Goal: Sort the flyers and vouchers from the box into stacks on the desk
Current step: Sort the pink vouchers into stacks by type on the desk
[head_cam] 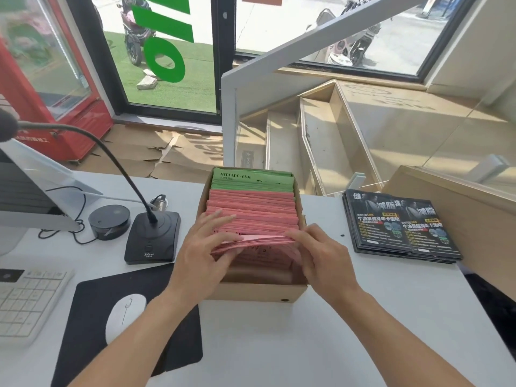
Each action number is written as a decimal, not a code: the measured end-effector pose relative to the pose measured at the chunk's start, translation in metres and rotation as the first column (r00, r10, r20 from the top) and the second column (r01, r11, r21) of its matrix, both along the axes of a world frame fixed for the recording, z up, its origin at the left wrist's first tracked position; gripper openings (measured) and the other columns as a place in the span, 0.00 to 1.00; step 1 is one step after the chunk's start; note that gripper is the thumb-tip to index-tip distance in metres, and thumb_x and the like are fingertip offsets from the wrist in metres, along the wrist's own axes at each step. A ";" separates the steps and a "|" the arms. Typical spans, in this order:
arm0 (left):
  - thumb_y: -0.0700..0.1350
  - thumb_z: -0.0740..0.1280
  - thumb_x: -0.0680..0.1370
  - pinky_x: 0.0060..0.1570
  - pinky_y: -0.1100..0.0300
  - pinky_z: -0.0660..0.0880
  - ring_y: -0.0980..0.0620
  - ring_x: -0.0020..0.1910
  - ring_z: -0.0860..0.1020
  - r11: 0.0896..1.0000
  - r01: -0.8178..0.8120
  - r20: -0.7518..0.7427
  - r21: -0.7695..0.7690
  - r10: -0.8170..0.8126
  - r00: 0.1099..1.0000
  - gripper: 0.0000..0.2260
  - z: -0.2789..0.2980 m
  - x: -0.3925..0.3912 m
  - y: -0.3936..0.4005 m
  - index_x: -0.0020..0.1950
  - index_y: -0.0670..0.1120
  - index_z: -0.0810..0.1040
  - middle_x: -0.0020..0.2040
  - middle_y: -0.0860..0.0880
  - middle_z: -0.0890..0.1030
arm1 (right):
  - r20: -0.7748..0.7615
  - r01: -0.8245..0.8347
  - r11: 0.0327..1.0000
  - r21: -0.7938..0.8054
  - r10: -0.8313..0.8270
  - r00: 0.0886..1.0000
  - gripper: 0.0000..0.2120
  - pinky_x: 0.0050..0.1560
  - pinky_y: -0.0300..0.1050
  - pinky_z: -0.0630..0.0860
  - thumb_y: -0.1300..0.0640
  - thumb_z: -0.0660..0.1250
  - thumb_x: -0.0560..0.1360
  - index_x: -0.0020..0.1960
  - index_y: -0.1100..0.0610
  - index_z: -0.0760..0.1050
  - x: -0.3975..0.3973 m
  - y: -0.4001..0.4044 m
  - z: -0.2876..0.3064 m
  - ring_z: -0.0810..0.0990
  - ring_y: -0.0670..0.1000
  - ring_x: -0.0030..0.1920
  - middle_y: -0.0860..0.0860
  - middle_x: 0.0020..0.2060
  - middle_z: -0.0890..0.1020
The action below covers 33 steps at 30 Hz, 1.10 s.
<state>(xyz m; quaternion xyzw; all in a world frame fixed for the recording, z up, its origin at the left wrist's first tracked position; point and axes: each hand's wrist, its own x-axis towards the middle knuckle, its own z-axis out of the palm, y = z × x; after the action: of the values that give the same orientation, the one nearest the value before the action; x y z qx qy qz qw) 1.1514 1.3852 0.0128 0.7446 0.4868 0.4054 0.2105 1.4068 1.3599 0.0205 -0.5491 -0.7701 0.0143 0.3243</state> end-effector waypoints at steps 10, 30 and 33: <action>0.35 0.76 0.73 0.40 0.65 0.77 0.54 0.40 0.82 0.883 0.249 0.519 -0.397 -0.008 0.855 0.07 0.038 0.118 -0.052 0.44 0.44 0.80 0.39 0.49 0.85 | -0.585 0.082 0.912 -0.401 -0.324 0.744 0.17 0.47 0.42 0.79 0.64 0.68 0.79 0.53 0.40 0.81 0.106 -0.056 0.044 0.83 0.46 0.47 0.42 0.46 0.85; 0.37 0.75 0.75 0.61 0.59 0.73 0.55 0.58 0.80 0.811 -0.015 0.356 -0.585 0.273 0.894 0.17 -0.065 0.255 -0.110 0.54 0.58 0.78 0.54 0.55 0.84 | -0.542 -0.038 0.796 -0.605 -0.376 0.751 0.19 0.55 0.33 0.72 0.60 0.72 0.77 0.62 0.42 0.74 0.254 -0.106 -0.059 0.79 0.43 0.55 0.41 0.50 0.83; 0.38 0.72 0.78 0.57 0.55 0.75 0.54 0.54 0.81 0.784 -0.053 0.331 -0.618 0.321 0.887 0.13 -0.070 0.256 -0.116 0.52 0.57 0.79 0.50 0.55 0.84 | -0.521 -0.032 0.749 -0.662 -0.429 0.738 0.13 0.56 0.39 0.73 0.60 0.69 0.79 0.57 0.43 0.76 0.254 -0.109 -0.069 0.79 0.42 0.55 0.39 0.50 0.82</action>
<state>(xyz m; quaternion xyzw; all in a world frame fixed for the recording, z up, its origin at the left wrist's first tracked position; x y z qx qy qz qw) 1.4073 1.2689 -0.0568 0.4827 0.6050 0.4018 0.4894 1.6606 1.2510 -0.0490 -0.6692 -0.4908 0.4228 0.3640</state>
